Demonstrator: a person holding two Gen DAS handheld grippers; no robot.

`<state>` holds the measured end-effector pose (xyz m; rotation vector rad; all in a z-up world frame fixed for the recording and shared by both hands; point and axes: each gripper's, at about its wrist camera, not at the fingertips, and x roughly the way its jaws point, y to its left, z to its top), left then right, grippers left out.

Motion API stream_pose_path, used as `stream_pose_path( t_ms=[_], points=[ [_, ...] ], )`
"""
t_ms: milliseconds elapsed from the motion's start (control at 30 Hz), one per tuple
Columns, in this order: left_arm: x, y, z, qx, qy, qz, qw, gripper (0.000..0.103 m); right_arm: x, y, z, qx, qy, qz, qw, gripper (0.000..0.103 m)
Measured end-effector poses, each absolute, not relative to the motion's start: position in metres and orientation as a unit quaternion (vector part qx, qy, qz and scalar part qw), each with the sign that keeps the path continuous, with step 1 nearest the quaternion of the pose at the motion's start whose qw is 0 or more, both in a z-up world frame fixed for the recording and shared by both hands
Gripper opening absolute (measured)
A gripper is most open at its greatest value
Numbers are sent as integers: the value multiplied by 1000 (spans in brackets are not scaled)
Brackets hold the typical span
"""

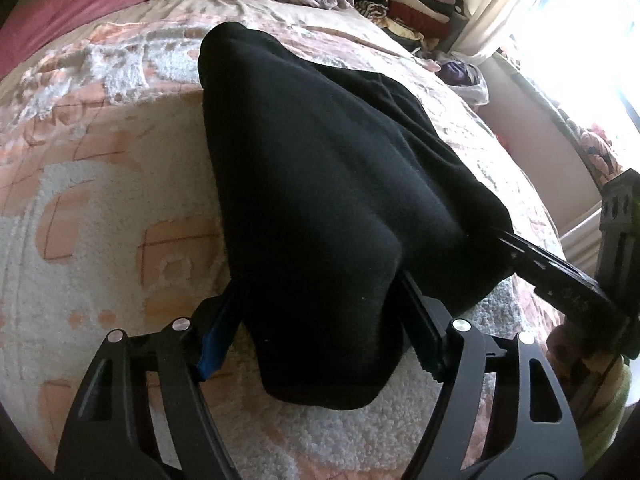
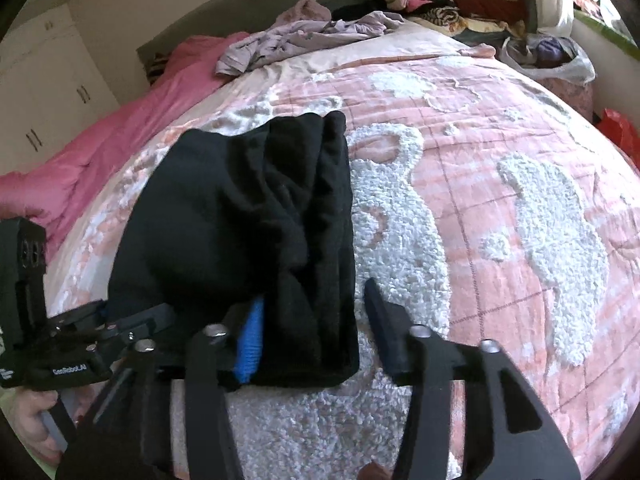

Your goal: Fold small clothes

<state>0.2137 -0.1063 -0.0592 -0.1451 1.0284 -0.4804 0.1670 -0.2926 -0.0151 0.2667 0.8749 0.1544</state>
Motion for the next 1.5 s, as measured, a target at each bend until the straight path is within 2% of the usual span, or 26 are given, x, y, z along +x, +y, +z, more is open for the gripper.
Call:
stream_pose_path(
  t_ms=[267,400,600,700,767,800,867,933,1100,1333,1433,1500],
  points=[
    [235,-87,-50,-122,489,-239,830,77,185,-307,-20,201,431,135,869,75],
    [244,-84,-54,-153,499,-249,816,81,200,-315,-28,237,442,162,850,79],
    [257,-91,-65,-169,512,-262,800,86,220,-304,-35,210,456,179,846,81],
    [258,-95,-69,-172,512,-267,798,86,221,-299,-36,196,453,185,850,75],
    [258,-96,-69,-182,510,-270,796,77,221,-296,-36,209,448,209,844,46],
    [257,-95,-68,-183,509,-268,797,75,220,-293,-34,202,446,208,847,46],
    [254,-95,-64,-180,504,-270,801,68,217,-293,-30,203,437,219,849,37],
    [251,-94,-59,-177,498,-272,804,61,212,-294,-22,213,421,233,851,33],
    [239,-86,-45,-171,482,-277,814,60,191,-282,-3,203,397,238,863,32],
    [222,-80,-53,-157,487,-267,816,60,180,-269,-12,173,425,192,868,33],
    [220,-83,-53,-148,487,-263,820,61,182,-271,-19,174,436,176,865,37],
    [219,-84,-52,-140,487,-260,822,62,181,-272,-19,163,438,164,869,45]
  ],
)
